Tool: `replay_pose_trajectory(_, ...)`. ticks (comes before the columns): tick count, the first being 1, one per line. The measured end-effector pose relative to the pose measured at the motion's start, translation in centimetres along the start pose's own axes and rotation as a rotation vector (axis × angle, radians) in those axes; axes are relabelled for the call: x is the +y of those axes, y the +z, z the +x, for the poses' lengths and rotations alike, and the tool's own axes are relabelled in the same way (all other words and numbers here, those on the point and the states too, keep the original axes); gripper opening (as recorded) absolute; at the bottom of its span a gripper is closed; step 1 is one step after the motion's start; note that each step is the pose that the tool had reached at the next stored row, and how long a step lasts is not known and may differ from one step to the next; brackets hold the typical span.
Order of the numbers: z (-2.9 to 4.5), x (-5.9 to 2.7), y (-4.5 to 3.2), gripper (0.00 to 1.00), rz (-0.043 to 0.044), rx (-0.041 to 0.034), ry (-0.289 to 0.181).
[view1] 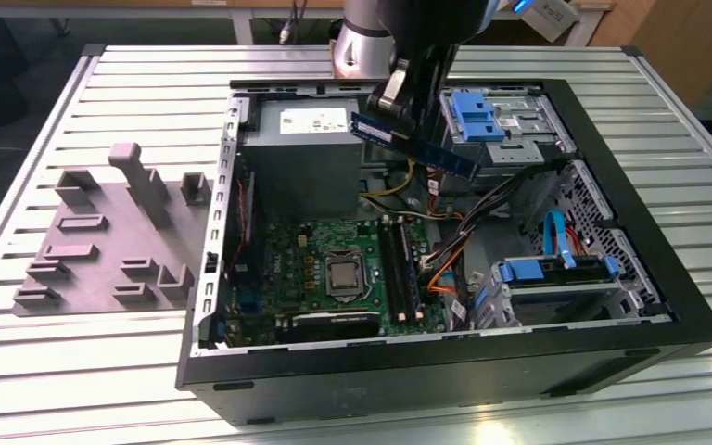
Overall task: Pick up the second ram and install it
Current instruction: 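Insert the second ram into the second slot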
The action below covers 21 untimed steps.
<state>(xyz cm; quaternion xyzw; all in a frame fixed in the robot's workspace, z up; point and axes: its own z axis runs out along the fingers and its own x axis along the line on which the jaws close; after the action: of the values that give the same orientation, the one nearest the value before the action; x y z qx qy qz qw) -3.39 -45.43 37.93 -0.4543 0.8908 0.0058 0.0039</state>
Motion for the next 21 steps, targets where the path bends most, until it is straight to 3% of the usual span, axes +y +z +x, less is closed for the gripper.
replay_pose_trajectory(21,0.01,0.00,0.66,0.14,0.0080,-0.0036,0.380)
